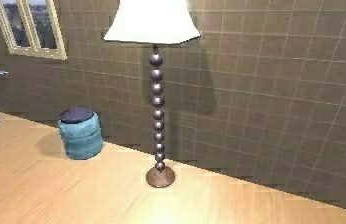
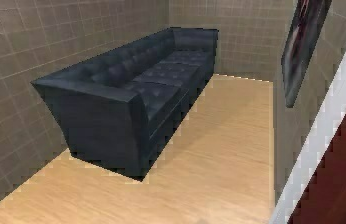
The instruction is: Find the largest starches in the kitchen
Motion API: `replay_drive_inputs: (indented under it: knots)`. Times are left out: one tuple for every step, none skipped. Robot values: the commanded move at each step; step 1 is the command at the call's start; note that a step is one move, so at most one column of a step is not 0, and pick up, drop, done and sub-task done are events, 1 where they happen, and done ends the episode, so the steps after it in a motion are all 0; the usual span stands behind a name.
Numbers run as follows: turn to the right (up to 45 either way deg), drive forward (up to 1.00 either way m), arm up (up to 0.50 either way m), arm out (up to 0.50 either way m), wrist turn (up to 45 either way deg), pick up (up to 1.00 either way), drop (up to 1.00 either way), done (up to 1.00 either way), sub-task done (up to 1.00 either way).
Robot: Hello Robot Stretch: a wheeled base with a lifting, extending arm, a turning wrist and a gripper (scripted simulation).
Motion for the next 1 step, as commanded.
replay_drive_inputs:
  knots:
    - [30.0, 0.00, 0.00, 0.00, 0.0, 0.00, 0.00, 0.00, 0.00]
